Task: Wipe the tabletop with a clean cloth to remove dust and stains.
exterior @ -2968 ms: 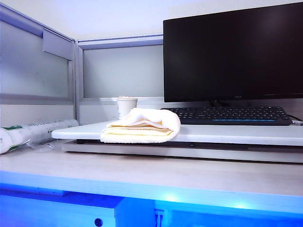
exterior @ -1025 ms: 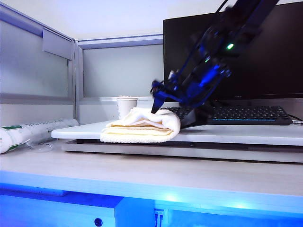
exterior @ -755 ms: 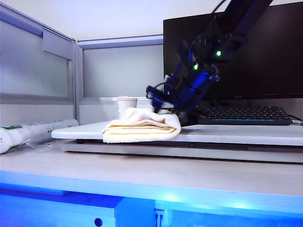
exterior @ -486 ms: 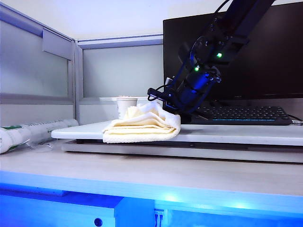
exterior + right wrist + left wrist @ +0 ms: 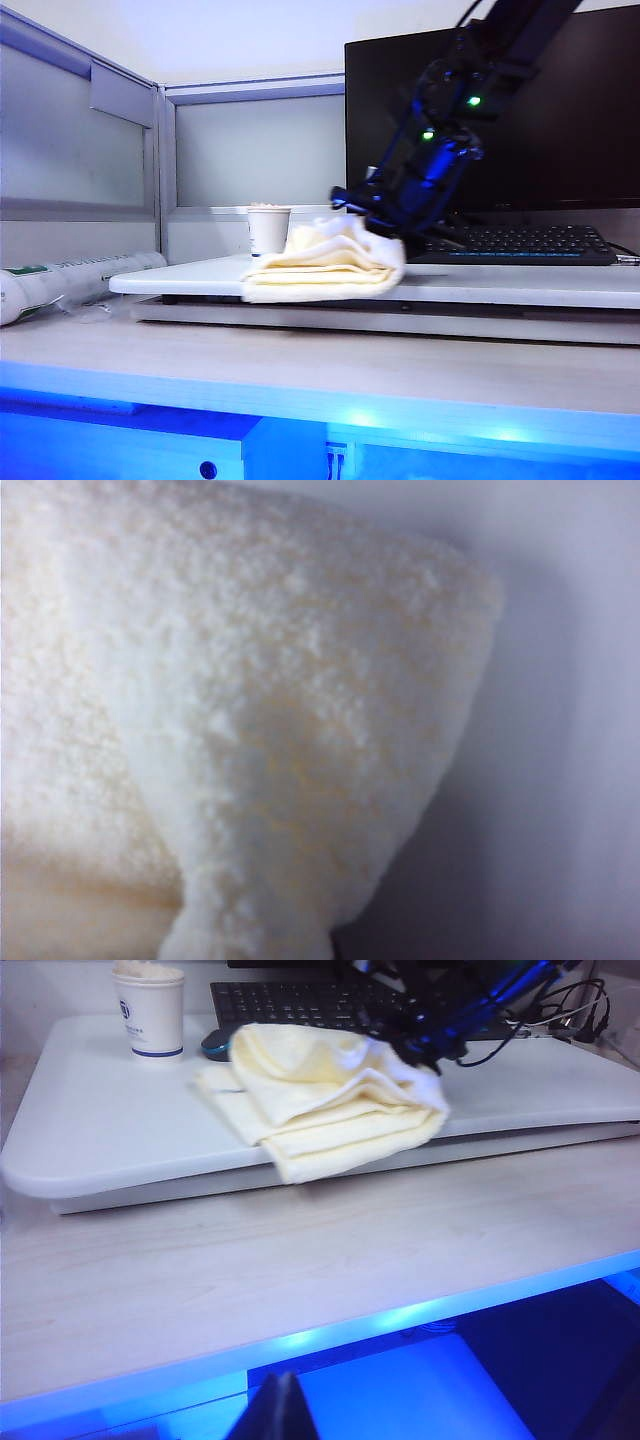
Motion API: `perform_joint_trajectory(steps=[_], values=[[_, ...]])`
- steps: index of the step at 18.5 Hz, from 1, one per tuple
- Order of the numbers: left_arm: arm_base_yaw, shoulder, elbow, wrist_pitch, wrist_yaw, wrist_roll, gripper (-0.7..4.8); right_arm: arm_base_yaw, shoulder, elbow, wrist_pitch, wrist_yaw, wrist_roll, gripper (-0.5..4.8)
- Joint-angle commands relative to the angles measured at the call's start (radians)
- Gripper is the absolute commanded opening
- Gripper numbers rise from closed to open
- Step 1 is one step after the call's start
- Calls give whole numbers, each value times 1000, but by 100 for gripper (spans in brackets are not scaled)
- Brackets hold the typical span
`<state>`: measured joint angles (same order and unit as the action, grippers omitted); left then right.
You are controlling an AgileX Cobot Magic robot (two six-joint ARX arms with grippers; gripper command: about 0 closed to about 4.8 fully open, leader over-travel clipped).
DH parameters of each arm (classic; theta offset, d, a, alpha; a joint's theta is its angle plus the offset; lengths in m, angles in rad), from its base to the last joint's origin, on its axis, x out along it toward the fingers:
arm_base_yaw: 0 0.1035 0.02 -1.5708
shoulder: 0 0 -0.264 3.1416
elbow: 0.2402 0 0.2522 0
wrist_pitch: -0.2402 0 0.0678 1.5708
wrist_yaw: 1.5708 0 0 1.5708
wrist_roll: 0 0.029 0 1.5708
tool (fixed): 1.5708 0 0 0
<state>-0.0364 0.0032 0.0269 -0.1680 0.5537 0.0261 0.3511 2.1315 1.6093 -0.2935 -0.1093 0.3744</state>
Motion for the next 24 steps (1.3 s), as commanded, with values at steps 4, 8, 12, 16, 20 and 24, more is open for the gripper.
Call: perform_joint_trajectory(steps=[4, 8, 12, 16, 20, 24], values=[[1, 0, 2, 6, -19, 0, -6, -119, -81, -142, -168, 74, -8, -9], [2, 0, 2, 5, -19, 0, -6, -235, -204, -337, -126, 74, -12, -9], [1, 0, 2, 5, -19, 0, -6, -359, -325, -496, -114, 74, -61, -9], [1, 0, 2, 5, -19, 0, -6, -529, -461, -589, -114, 54, -92, -9], [1, 0, 2, 5, -19, 0, -6, -623, -529, -595, -137, 45, -174, -9], [1, 0, 2, 5, -19, 0, -6, -603, -524, -596, -113, 38, -172, -9]])
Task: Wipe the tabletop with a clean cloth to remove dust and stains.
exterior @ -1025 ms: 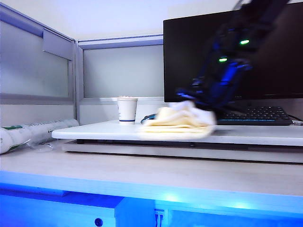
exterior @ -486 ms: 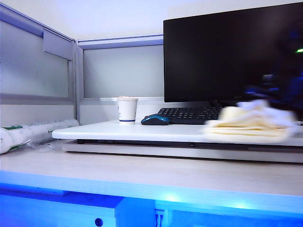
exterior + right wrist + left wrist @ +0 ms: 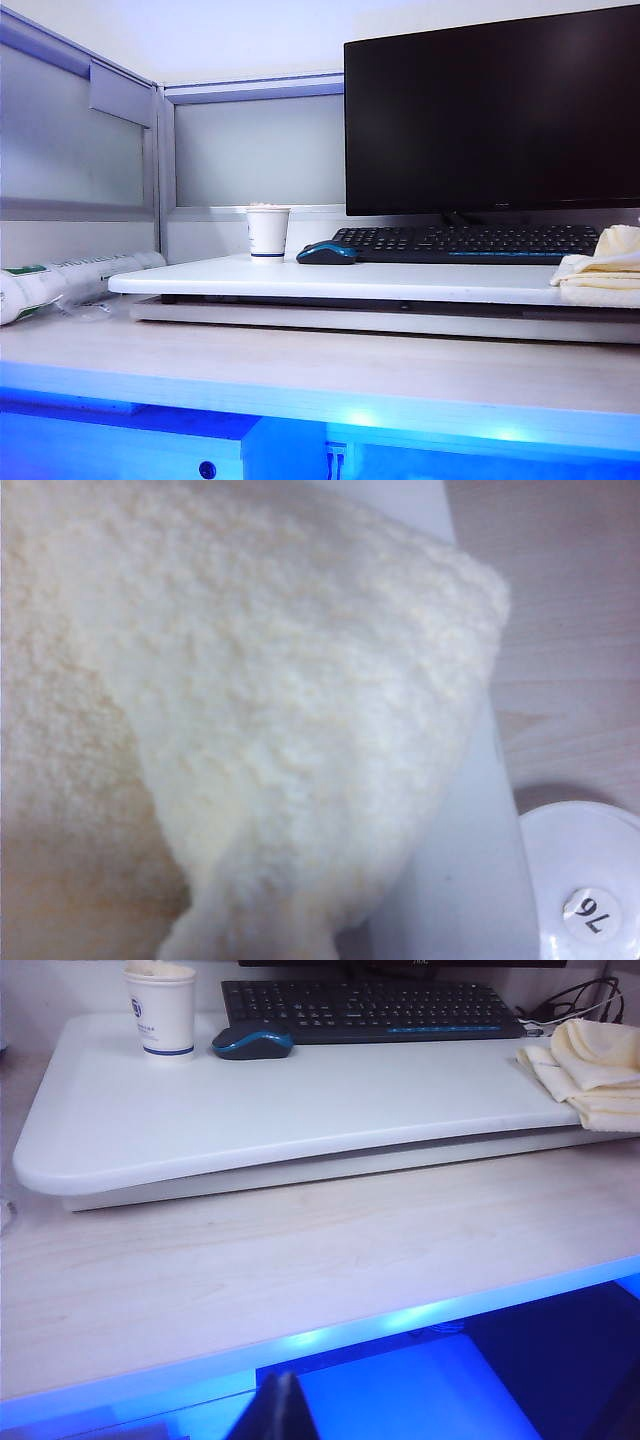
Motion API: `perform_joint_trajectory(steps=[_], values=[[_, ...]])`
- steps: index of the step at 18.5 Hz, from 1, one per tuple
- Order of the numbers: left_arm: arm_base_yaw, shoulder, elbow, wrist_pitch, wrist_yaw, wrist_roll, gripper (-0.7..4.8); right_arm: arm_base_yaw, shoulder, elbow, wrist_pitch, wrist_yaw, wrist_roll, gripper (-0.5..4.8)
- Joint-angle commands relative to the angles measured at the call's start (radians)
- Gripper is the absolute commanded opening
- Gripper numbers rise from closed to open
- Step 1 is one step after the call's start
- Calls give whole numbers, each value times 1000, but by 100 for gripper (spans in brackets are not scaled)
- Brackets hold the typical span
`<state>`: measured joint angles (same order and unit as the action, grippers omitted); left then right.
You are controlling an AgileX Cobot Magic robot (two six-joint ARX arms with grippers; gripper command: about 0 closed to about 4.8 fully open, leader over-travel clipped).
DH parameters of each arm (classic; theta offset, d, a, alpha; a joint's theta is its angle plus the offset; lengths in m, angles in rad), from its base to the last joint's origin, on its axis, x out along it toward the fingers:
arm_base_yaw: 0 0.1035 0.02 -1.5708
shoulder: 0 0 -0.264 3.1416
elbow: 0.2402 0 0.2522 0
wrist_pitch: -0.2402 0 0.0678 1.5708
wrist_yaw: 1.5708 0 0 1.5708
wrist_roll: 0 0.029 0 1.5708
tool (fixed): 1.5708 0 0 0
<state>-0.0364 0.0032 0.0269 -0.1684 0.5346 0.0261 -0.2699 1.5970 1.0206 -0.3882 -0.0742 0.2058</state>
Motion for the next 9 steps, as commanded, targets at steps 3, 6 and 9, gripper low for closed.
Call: perform_joint_trajectory(steps=[3, 6, 9], values=[[1, 0, 2, 6, 0, 0, -6, 85, 14, -7, 51, 5, 8, -9], [1, 0, 2, 6, 0, 0, -6, 166, 45, -4, 116, 5, 65, -9], [1, 0, 2, 6, 0, 0, -6, 257, 111, 14, 168, 5, 127, -9]])
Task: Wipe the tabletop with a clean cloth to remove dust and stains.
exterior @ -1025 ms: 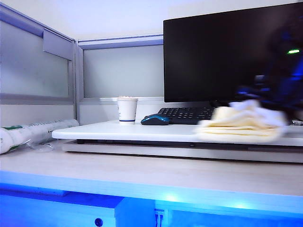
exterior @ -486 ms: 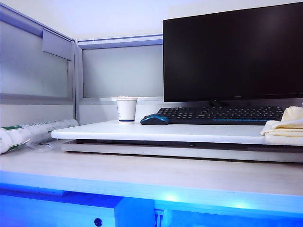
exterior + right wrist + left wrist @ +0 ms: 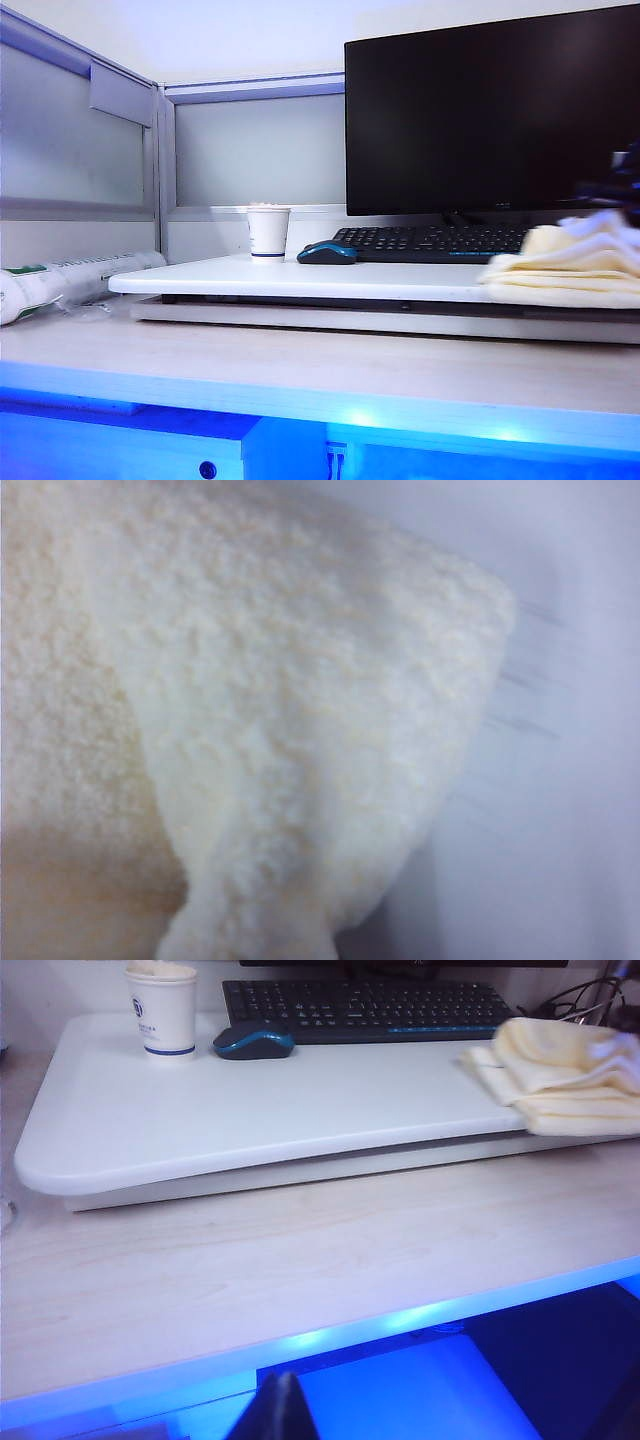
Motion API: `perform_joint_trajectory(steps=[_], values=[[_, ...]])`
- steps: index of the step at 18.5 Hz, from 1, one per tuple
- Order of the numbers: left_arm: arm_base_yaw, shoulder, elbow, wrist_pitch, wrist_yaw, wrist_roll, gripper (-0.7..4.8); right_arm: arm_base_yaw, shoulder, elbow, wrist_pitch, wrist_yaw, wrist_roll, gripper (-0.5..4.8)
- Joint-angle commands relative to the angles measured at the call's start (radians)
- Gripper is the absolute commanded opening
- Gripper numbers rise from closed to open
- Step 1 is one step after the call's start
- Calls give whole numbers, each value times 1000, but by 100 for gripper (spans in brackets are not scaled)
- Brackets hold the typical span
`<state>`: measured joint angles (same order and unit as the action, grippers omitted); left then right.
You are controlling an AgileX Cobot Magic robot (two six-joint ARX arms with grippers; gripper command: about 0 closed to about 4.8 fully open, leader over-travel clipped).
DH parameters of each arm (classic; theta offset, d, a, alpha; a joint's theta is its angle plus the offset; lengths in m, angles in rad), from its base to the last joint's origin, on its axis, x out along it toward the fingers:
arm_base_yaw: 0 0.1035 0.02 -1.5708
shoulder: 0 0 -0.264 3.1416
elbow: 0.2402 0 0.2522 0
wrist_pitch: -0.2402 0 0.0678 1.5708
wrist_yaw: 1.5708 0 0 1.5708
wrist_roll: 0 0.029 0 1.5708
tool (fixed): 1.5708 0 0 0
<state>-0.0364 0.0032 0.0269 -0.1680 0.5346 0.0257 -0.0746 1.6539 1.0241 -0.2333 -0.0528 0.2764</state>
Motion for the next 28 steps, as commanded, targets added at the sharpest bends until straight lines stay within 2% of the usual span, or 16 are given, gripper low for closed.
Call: perform_joint_trajectory(steps=[1, 10, 14, 19, 24, 28], values=[[1, 0, 2, 5, 0, 0, -6, 87, 76, 28, 14, -16, 63, -9], [1, 0, 2, 5, 0, 0, -6, 393, 381, 441, -31, -17, 117, -9], [1, 0, 2, 5, 0, 0, -6, 484, 500, 600, -37, -38, 165, -9], [1, 0, 2, 5, 0, 0, -6, 512, 527, 640, -47, -49, 169, -9], [1, 0, 2, 5, 0, 0, -6, 460, 525, 640, -153, -33, 169, -9], [1, 0, 2, 5, 0, 0, -6, 418, 506, 640, -167, -26, 159, -9]])
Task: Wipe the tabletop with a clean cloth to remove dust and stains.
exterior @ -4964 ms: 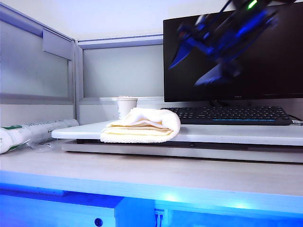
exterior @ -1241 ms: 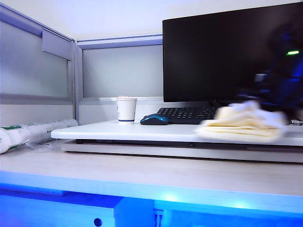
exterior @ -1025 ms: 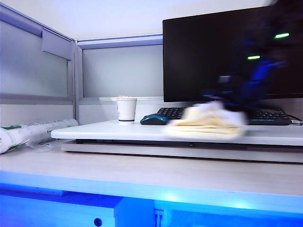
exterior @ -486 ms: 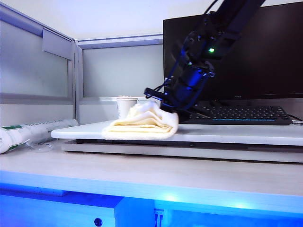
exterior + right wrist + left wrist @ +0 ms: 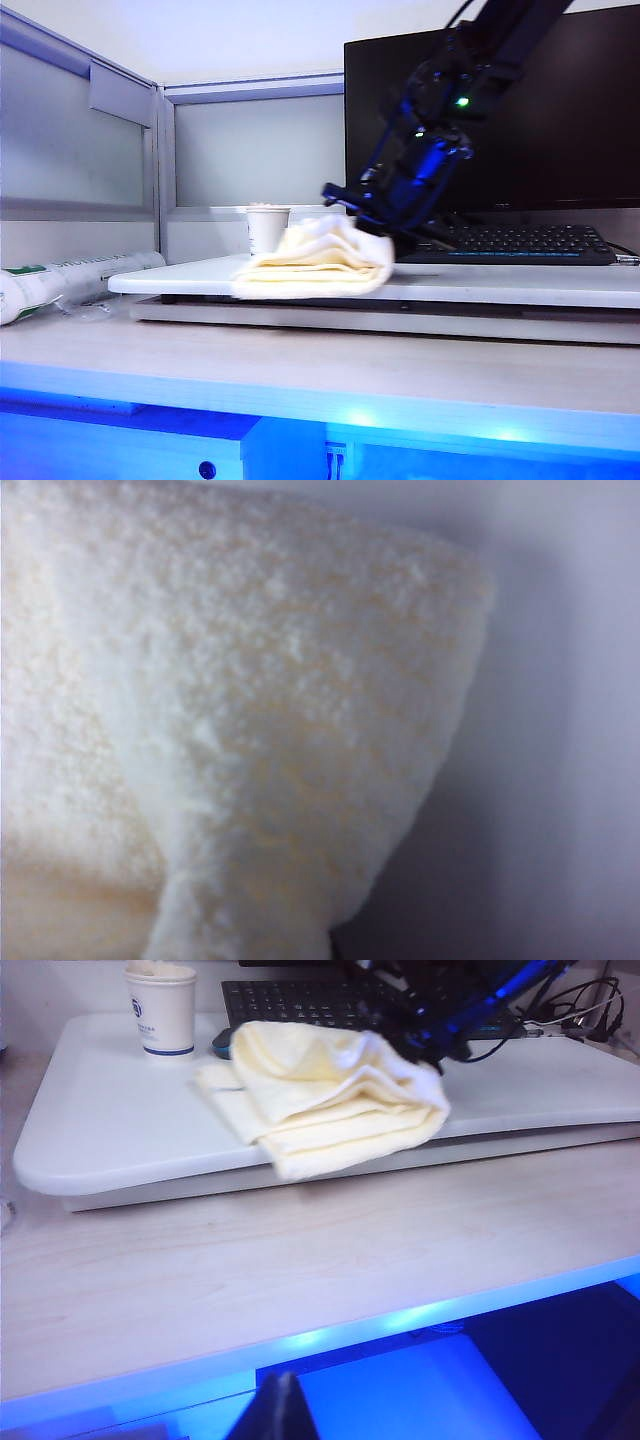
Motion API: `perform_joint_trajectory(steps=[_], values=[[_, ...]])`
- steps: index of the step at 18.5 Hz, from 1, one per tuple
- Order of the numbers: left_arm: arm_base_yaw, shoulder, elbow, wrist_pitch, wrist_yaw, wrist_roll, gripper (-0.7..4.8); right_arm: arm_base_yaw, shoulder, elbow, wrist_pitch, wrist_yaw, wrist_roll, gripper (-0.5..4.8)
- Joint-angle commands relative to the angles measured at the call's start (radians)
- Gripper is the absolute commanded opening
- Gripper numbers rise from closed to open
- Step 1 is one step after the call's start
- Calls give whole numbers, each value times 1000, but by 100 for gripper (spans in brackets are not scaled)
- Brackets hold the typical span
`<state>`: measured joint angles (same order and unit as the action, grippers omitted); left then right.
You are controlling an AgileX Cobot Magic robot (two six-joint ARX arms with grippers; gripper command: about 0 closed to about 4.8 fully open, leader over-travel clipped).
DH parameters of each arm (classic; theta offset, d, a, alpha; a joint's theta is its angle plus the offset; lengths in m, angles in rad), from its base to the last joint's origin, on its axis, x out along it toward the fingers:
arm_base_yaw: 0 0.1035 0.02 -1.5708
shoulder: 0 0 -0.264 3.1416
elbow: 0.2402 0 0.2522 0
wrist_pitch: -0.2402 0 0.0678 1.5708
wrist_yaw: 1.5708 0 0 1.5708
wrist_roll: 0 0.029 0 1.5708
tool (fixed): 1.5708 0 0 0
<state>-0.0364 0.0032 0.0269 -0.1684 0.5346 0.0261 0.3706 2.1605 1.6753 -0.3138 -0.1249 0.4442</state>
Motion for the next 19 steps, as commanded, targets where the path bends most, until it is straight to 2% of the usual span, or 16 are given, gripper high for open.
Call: perform_joint_trajectory(steps=[1, 5, 9, 14, 19], values=[[1, 0, 2, 6, 0, 0, -6, -33, -7, -11, -96, 47, -21, -9], [1, 0, 2, 6, 0, 0, -6, -101, -35, -23, -200, 75, -111, -9], [1, 0, 2, 6, 0, 0, -6, -175, -119, -153, -154, 74, -112, -9], [1, 0, 2, 6, 0, 0, -6, -377, -346, -494, -29, 61, -117, -9], [1, 0, 2, 5, 0, 0, -6, -554, -474, -600, -56, -6, -246, -9]])
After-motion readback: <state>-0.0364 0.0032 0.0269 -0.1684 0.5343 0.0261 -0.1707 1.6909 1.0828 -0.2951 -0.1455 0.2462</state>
